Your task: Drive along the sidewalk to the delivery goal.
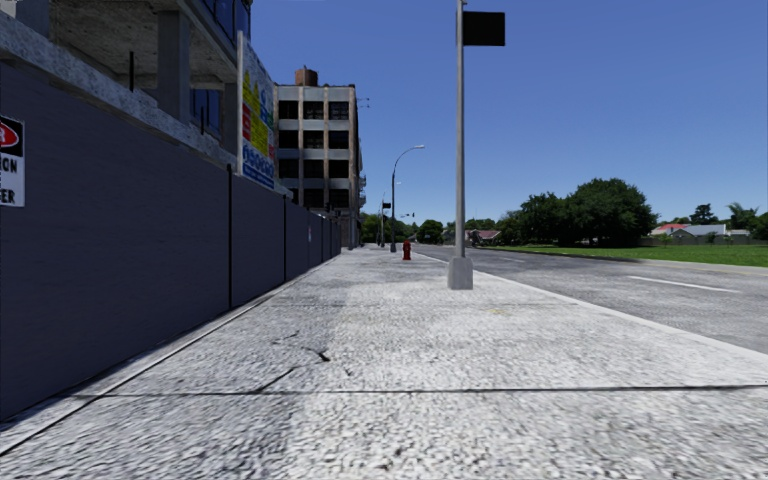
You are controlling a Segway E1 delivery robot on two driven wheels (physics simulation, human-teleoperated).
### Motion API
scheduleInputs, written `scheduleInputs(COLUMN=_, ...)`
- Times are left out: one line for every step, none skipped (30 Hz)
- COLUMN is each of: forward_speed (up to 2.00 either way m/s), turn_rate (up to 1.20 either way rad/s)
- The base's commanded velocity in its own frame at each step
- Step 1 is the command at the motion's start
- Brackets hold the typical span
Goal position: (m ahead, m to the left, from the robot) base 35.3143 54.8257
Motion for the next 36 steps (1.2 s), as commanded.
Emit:
scheduleInputs(forward_speed=2.00, turn_rate=0.00)
scheduleInputs(forward_speed=2.00, turn_rate=0.00)
scheduleInputs(forward_speed=2.00, turn_rate=0.00)
scheduleInputs(forward_speed=2.00, turn_rate=0.00)
scheduleInputs(forward_speed=2.00, turn_rate=0.00)
scheduleInputs(forward_speed=2.00, turn_rate=0.00)
scheduleInputs(forward_speed=2.00, turn_rate=0.00)
scheduleInputs(forward_speed=2.00, turn_rate=0.00)
scheduleInputs(forward_speed=2.00, turn_rate=0.00)
scheduleInputs(forward_speed=2.00, turn_rate=0.00)
scheduleInputs(forward_speed=2.00, turn_rate=0.00)
scheduleInputs(forward_speed=2.00, turn_rate=0.00)
scheduleInputs(forward_speed=2.00, turn_rate=0.00)
scheduleInputs(forward_speed=2.00, turn_rate=0.00)
scheduleInputs(forward_speed=2.00, turn_rate=0.00)
scheduleInputs(forward_speed=2.00, turn_rate=0.00)
scheduleInputs(forward_speed=2.00, turn_rate=0.00)
scheduleInputs(forward_speed=2.00, turn_rate=0.00)
scheduleInputs(forward_speed=2.00, turn_rate=0.00)
scheduleInputs(forward_speed=2.00, turn_rate=0.00)
scheduleInputs(forward_speed=2.00, turn_rate=0.00)
scheduleInputs(forward_speed=2.00, turn_rate=0.00)
scheduleInputs(forward_speed=2.00, turn_rate=0.00)
scheduleInputs(forward_speed=2.00, turn_rate=0.00)
scheduleInputs(forward_speed=2.00, turn_rate=0.00)
scheduleInputs(forward_speed=2.00, turn_rate=0.00)
scheduleInputs(forward_speed=2.00, turn_rate=0.00)
scheduleInputs(forward_speed=2.00, turn_rate=0.00)
scheduleInputs(forward_speed=2.00, turn_rate=0.00)
scheduleInputs(forward_speed=2.00, turn_rate=0.00)
scheduleInputs(forward_speed=2.00, turn_rate=0.00)
scheduleInputs(forward_speed=2.00, turn_rate=0.00)
scheduleInputs(forward_speed=2.00, turn_rate=0.00)
scheduleInputs(forward_speed=2.00, turn_rate=0.00)
scheduleInputs(forward_speed=2.00, turn_rate=0.00)
scheduleInputs(forward_speed=2.00, turn_rate=0.00)
